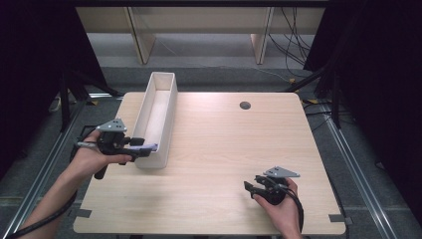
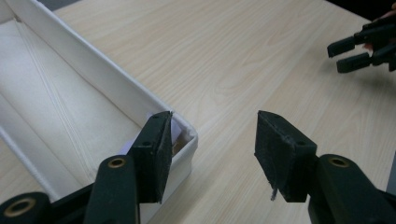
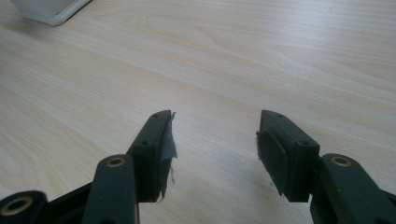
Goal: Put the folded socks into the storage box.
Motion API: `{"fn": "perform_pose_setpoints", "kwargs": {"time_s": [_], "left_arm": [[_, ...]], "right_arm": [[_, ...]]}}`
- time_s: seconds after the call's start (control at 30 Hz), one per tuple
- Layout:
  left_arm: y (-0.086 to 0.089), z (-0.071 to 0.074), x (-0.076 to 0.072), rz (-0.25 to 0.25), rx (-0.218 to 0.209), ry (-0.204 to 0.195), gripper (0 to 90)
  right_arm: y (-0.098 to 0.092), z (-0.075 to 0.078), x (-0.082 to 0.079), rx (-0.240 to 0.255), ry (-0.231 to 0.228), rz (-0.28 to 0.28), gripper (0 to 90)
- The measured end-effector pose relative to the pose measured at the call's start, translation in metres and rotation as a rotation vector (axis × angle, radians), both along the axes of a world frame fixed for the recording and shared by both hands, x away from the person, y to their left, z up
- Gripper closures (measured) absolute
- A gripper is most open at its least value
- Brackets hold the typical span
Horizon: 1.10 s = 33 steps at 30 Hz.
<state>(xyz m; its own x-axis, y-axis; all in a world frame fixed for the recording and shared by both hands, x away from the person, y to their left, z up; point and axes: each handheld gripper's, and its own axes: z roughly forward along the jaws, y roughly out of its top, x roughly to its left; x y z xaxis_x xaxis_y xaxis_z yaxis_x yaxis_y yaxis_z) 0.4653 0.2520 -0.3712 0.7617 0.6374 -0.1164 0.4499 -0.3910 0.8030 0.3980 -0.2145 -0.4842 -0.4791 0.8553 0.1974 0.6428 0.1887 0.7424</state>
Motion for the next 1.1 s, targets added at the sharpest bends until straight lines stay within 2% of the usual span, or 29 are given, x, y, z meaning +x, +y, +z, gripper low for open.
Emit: {"fn": "perform_pose_setpoints", "kwargs": {"time_s": [0.03,0.1,0.13,0.17,0.3,0.47,0.5,0.57,0.7,0.73,0.77,0.8,0.83,0.87,0.9,0.93,0.97,1.0,1.03,1.07,1.1], "left_arm": [[-0.001,0.0,-0.007,0.012,-0.014,-0.021,44.1],[-0.002,-0.001,-0.011,0.013,-0.02,-0.03,43.9],[-0.002,-0.002,-0.014,0.014,-0.009,-0.035,43.3],[-0.003,-0.004,-0.018,0.01,0.001,-0.039,42.7],[-0.001,-0.013,-0.036,0.038,-0.017,-0.071,42.4],[0.001,-0.023,-0.048,0.049,-0.005,-0.061,42.6],[0.002,-0.026,-0.051,0.053,-0.009,-0.06,42.6],[0.004,-0.03,-0.056,0.074,-0.003,-0.059,42.8],[0.007,-0.043,-0.064,0.099,-0.026,-0.06,43.0],[0.008,-0.046,-0.066,0.102,-0.033,-0.057,43.1],[0.009,-0.049,-0.067,0.111,-0.031,-0.059,43.1],[0.011,-0.053,-0.068,0.119,-0.04,-0.064,43.1],[0.013,-0.057,-0.07,0.142,-0.034,-0.068,43.2],[0.014,-0.062,-0.071,0.152,-0.038,-0.073,43.2],[0.017,-0.071,-0.075,0.172,-0.027,-0.074,43.2],[0.017,-0.071,-0.075,0.172,-0.027,-0.074,43.1],[0.02,-0.08,-0.078,0.189,-0.01,-0.065,43.0],[0.02,-0.08,-0.078,0.189,-0.01,-0.065,43.0],[0.021,-0.085,-0.079,0.194,0.003,-0.059,43.0],[0.021,-0.09,-0.081,0.202,0.007,-0.053,42.9],[0.022,-0.094,-0.082,0.205,0.017,-0.048,42.9]], "right_arm": [[0.0,0.0,0.0,0.005,0.008,0.001,45.6],[0.0,0.0,0.0,0.011,0.016,-0.002,45.6],[0.0,0.0,0.0,0.015,0.013,-0.001,45.5],[-0.002,-0.001,0.001,-0.013,-0.015,0.011,45.4],[-0.002,-0.002,0.0,-0.006,-0.008,0.004,45.4],[-0.002,-0.002,0.0,-0.008,-0.01,0.005,45.3],[-0.002,-0.002,0.0,0.003,-0.006,0.007,45.3],[-0.001,-0.002,0.0,0.004,-0.007,0.01,45.2],[-0.001,-0.002,0.0,0.011,-0.008,0.01,45.2],[-0.002,-0.002,0.0,-0.012,-0.01,-0.001,45.2],[-0.002,-0.002,0.0,-0.012,-0.01,-0.001,45.2],[-0.002,-0.002,0.0,0.002,-0.02,0.006,45.1],[-0.002,-0.002,0.0,0.013,-0.002,0.009,45.2],[-0.003,-0.002,0.0,0.009,-0.013,0.002,45.2],[-0.002,-0.002,-0.001,0.012,-0.003,-0.01,45.2],[-0.003,-0.003,0.0,0.022,-0.003,0.006,45.1],[-0.005,-0.004,0.0,0.005,-0.01,-0.003,45.1],[-0.005,-0.004,0.0,0.005,-0.01,-0.003,45.1],[-0.005,-0.004,0.0,0.004,-0.011,-0.002,45.1],[-0.005,-0.004,0.0,0.017,0.006,-0.004,45.0],[-0.004,-0.004,0.0,0.009,-0.003,-0.007,45.0]]}}
